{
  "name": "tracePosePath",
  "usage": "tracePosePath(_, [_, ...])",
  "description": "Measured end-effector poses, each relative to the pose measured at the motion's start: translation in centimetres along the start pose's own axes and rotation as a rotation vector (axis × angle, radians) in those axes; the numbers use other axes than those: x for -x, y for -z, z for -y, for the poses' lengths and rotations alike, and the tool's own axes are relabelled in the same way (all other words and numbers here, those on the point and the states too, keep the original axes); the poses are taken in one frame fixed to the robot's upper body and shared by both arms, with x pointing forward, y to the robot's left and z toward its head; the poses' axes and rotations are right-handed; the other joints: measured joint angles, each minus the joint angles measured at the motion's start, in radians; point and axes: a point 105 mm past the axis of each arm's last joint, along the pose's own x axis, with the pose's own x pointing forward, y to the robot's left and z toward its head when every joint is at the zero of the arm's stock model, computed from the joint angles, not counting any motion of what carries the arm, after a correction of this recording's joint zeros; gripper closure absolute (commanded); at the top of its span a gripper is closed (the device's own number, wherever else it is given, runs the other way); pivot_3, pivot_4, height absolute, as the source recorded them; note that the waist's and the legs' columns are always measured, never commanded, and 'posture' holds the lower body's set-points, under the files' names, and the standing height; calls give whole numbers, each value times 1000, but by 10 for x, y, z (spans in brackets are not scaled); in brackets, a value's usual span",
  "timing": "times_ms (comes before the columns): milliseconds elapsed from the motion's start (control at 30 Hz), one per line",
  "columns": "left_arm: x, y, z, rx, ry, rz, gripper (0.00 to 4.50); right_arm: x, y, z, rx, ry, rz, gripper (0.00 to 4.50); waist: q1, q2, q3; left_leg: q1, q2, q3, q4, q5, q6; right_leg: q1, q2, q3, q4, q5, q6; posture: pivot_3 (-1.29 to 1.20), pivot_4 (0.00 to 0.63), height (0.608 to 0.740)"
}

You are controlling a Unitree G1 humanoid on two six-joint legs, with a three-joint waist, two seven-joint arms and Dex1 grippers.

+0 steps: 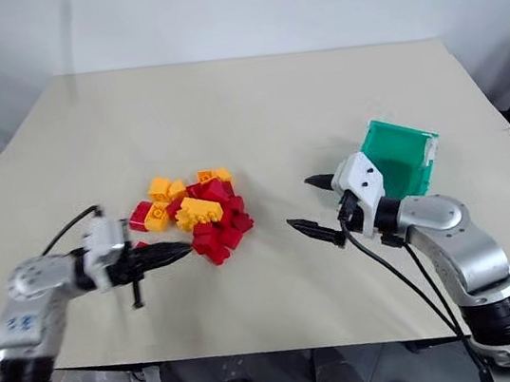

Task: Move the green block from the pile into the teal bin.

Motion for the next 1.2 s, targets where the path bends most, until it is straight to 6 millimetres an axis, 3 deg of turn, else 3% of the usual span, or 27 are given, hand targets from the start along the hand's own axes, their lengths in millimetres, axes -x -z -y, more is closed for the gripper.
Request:
tracePosePath(300, [-20, 10, -47, 7, -104, -7, 4461, 4, 6, -5, -18, 69, -5, 0, 7, 0, 0, 0, -1, 0, 0, 0, 0, 0, 0, 1, 0, -1, 2, 0, 150, 740])
tracePosePath(500, [-4, 27, -80, 24, -324, -90, 4461, 11, 10, -3, -34, 123, -16, 0, 11, 0, 0, 0, -2, 1, 0, 0, 0, 0, -1, 2, 0, 0, 3, 0, 150, 740])
tracePosePath(700, [-9, 28, -76, 16, -288, -80, 4461, 9, 5, 2, -19, 130, -6, 0, 14, 0, 0, 0, -2, 1, 1, 0, 0, 1, -1, 2, 1, 0, 4, 0, 150, 740])
tracePosePath(867, [-28, 25, -43, 30, -97, -10, 4461, 7, 2, 6, -9, 130, -1, 0, 14, 0, 0, 0, -2, 0, 0, 0, 0, 1, -1, 2, 0, -1, 4, 0, 150, 740])
tracePosePath(1033, [-22, 24, -35, 93, -82, -6, 4461, 7, 3, 8, -14, 131, -6, 0, 10, 0, 0, 0, -2, 0, 1, 0, 0, 0, -1, 3, 2, -1, 4, 0, 150, 740])
tracePosePath(1200, [18, 13, -42, 100, -120, -153, 3301, 7, 4, 8, -13, 122, -12, 0, 2, 0, 1, 0, -2, -1, 0, 0, 0, 0, 0, 2, 2, -1, 3, 0, 150, 740])
